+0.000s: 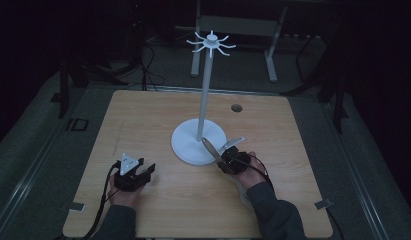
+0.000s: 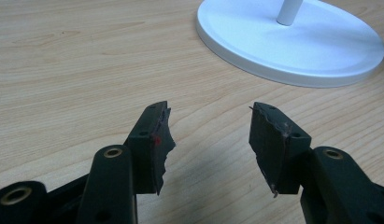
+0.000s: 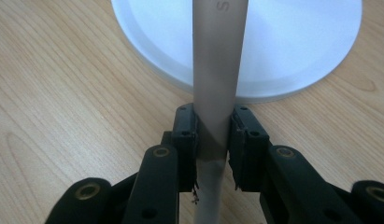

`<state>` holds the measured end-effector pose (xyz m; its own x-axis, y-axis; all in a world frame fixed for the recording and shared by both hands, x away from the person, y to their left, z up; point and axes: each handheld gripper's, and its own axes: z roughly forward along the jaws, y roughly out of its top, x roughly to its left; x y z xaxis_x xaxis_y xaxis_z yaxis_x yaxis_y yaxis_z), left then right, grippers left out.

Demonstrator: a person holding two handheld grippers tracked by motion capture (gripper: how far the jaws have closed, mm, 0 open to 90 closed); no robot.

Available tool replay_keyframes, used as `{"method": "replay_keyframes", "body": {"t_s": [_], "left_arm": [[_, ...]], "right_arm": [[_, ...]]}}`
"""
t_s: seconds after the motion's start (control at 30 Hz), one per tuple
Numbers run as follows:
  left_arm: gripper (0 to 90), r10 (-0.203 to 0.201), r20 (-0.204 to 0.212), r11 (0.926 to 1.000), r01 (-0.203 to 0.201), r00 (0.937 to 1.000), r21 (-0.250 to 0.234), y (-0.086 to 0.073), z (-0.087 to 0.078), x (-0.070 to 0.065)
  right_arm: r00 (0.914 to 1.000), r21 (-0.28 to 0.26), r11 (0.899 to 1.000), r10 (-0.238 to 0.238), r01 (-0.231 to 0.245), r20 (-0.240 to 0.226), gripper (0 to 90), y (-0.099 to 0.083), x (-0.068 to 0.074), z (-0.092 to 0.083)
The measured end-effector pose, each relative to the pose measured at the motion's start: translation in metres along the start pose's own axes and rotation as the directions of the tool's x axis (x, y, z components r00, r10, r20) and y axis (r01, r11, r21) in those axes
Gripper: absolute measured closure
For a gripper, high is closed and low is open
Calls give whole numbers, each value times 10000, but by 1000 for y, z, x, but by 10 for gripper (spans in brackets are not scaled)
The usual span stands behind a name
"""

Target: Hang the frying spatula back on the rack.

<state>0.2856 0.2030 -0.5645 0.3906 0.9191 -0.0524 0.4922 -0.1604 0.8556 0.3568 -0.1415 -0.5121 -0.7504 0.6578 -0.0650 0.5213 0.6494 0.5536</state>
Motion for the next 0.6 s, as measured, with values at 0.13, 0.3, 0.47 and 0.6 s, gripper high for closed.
{"method": "replay_keyframes", "body": {"t_s": [0.13, 0.3, 0.47, 0.6], "left_arm": [[480, 6, -9, 10000, -6, 10000, 2, 0, 0, 0], [479, -6, 3, 10000, 6, 10000, 9, 0, 0, 0], [479, -4, -32, 10000, 4, 10000, 15, 0, 0, 0], [477, -56, -43, 10000, 56, 10000, 21, 0, 0, 0]], "right_arm": [[10000, -147, 9999, -56, 56, 18, 740, 0, 0, -5], [10000, -395, 9992, 64, -62, 44, 740, 1, -3, -10], [9999, -713, 9973, 161, -156, 64, 740, 1, -4, -19], [9997, -1024, 9945, 219, -228, -95, 740, 0, -6, -26]]}}
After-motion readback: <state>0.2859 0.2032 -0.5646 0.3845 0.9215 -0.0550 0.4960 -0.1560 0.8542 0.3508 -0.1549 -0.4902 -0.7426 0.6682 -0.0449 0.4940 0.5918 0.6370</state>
